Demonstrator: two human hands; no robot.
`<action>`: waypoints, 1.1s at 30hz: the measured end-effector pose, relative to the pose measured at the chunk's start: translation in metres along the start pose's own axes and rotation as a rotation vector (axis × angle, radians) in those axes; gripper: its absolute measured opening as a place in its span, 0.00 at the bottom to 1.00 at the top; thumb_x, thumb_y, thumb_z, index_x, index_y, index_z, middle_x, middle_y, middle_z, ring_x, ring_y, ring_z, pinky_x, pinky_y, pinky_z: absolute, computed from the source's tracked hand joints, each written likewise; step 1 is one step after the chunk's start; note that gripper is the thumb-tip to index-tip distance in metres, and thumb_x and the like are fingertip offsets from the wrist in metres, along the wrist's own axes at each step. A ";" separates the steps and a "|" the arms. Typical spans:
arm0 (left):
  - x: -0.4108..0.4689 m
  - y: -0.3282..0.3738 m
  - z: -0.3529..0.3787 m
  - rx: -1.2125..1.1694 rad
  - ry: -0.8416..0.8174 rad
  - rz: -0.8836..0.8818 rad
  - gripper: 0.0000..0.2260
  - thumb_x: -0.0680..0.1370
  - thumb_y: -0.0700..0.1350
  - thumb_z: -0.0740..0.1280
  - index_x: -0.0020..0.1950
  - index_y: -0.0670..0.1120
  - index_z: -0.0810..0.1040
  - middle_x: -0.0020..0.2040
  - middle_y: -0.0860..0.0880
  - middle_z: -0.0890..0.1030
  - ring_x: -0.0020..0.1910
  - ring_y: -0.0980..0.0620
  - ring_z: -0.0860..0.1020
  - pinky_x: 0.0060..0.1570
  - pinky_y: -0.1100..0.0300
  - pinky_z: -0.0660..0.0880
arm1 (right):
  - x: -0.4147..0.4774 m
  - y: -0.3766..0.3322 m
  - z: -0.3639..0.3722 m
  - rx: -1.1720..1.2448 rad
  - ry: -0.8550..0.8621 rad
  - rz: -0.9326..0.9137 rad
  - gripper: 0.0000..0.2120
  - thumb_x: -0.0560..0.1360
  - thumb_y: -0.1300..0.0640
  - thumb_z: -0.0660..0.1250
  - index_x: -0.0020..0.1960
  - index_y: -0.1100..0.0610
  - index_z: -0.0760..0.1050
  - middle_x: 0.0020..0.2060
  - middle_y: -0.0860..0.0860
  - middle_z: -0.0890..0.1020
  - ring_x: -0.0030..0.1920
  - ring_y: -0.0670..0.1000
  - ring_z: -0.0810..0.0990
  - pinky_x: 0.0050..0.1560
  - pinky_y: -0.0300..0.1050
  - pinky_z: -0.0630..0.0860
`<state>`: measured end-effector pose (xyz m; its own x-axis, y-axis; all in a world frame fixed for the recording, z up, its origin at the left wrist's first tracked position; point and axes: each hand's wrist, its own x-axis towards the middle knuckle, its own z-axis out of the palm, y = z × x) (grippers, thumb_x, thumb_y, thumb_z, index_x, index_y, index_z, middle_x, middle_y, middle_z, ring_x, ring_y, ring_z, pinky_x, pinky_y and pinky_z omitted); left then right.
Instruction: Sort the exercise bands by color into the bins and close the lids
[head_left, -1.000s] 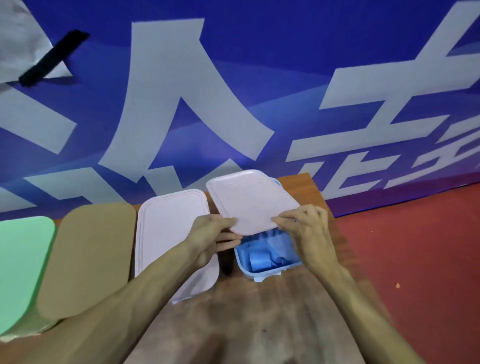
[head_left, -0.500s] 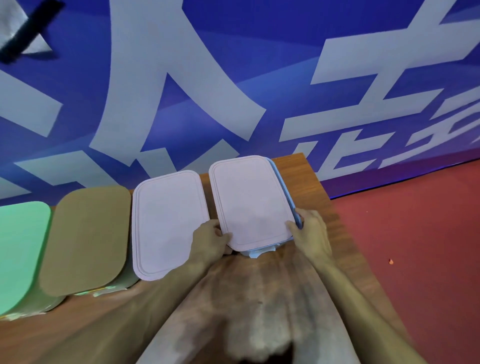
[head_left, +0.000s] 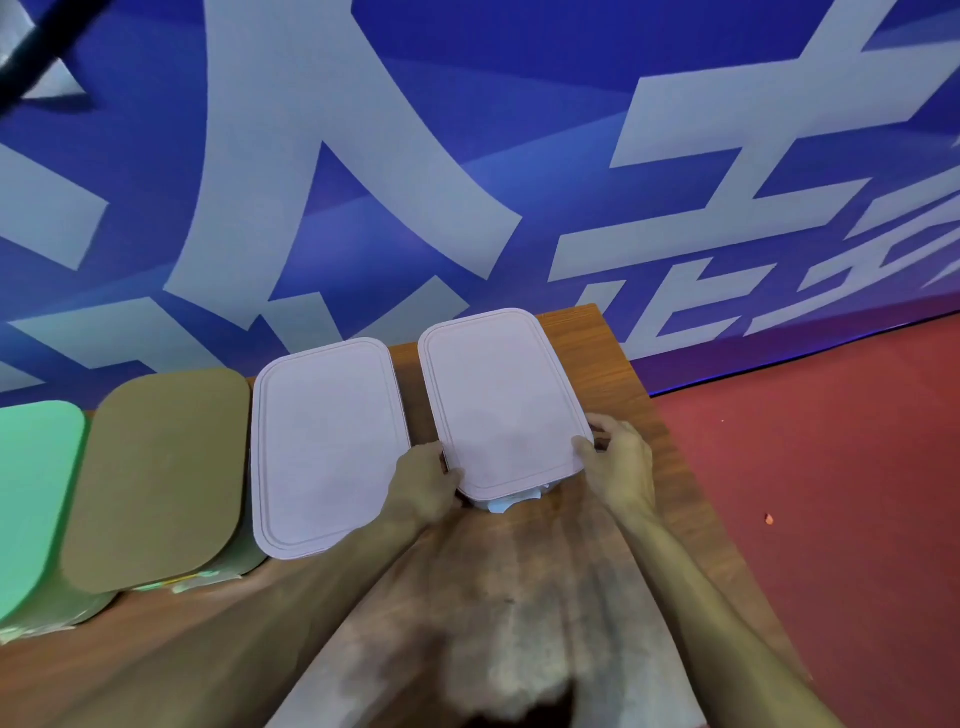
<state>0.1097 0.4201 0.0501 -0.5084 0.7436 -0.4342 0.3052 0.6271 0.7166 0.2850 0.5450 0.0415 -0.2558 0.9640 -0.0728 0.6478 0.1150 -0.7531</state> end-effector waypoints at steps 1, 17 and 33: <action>0.001 -0.002 0.002 0.011 0.002 0.008 0.04 0.76 0.39 0.64 0.46 0.39 0.77 0.41 0.40 0.83 0.39 0.42 0.83 0.46 0.48 0.79 | 0.001 0.001 0.000 0.005 -0.003 0.008 0.15 0.72 0.65 0.68 0.58 0.57 0.79 0.51 0.55 0.81 0.48 0.53 0.80 0.55 0.51 0.77; 0.007 -0.003 0.006 -0.107 -0.035 -0.052 0.06 0.76 0.37 0.65 0.50 0.35 0.77 0.45 0.38 0.82 0.32 0.39 0.83 0.43 0.45 0.80 | 0.026 0.002 -0.008 -0.005 -0.171 0.319 0.13 0.69 0.62 0.74 0.53 0.60 0.79 0.44 0.52 0.80 0.46 0.51 0.78 0.48 0.43 0.75; -0.030 0.010 -0.082 -0.173 -0.275 -0.028 0.17 0.79 0.38 0.62 0.68 0.39 0.70 0.50 0.39 0.82 0.36 0.45 0.84 0.39 0.54 0.82 | 0.003 -0.044 -0.002 -0.375 -0.169 -0.069 0.16 0.76 0.57 0.65 0.62 0.60 0.74 0.61 0.59 0.75 0.62 0.58 0.71 0.63 0.48 0.68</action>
